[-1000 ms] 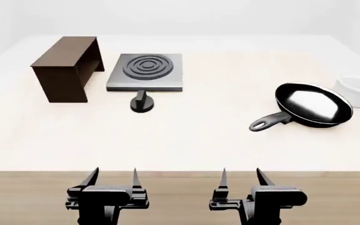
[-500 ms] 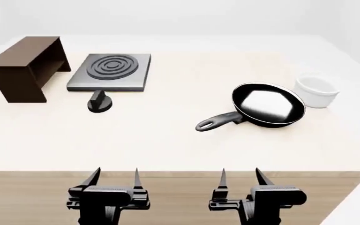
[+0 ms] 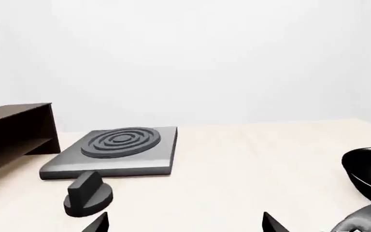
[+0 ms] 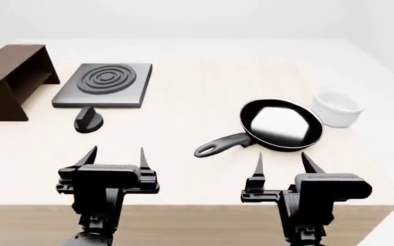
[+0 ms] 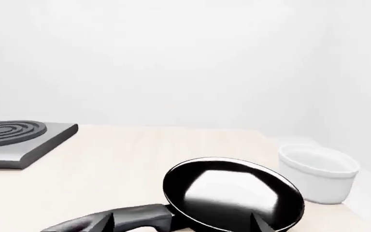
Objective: Put the frying pan on top of the cabinet.
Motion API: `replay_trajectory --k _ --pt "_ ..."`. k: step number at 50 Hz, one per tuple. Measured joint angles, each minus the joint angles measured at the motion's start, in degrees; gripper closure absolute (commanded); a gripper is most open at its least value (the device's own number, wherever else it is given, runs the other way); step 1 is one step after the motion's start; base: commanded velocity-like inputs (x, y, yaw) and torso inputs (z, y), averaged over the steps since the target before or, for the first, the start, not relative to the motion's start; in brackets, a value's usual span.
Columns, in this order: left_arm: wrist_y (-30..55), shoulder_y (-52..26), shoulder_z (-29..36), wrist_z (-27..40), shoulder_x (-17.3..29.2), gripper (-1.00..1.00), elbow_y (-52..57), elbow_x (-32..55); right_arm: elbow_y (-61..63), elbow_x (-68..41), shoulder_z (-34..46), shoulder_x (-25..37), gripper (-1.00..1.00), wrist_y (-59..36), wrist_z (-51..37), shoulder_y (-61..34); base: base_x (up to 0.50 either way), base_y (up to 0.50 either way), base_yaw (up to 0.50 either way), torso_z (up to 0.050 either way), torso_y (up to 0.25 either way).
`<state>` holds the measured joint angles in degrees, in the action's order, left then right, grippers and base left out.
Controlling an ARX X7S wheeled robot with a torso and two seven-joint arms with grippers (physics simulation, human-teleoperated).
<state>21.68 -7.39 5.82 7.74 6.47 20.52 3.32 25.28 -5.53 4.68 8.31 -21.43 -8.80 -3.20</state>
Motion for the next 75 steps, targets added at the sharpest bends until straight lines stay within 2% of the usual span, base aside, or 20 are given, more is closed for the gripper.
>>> replay_trajectory --k 13,44,60,64,75 --pt "4.9 -2.3 1.0 1.4 1.1 -1.0 4.5 -0.4 7.7 -0.5 -0.4 1.7 -1.0 -5.5 -1.6 -1.2 0.5 0.0 0.0 0.0 0.0" --pt "5.8 -3.3 2.3 2.9 2.6 -1.0 5.7 0.5 9.3 -2.0 0.4 3.4 -1.0 -6.5 -3.7 -1.9 0.5 0.0 0.0 0.0 0.0" --pt "8.0 -3.4 3.0 2.8 3.5 -1.0 7.3 1.6 10.2 -2.2 0.8 4.4 -1.0 -4.6 -4.3 -1.2 0.0 0.0 0.0 0.0 0.0" --pt "13.9 -3.7 5.0 0.5 5.3 -1.0 10.2 3.2 10.4 -2.3 0.8 4.6 -1.0 -4.3 -4.5 -1.1 0.0 0.0 0.0 0.0 0.0" --pt "41.2 -7.4 11.4 -13.2 13.5 -1.0 26.8 16.8 10.4 -2.5 1.0 5.0 -1.0 -3.5 -4.9 -0.9 0.0 0.0 0.0 0.0 0.0"
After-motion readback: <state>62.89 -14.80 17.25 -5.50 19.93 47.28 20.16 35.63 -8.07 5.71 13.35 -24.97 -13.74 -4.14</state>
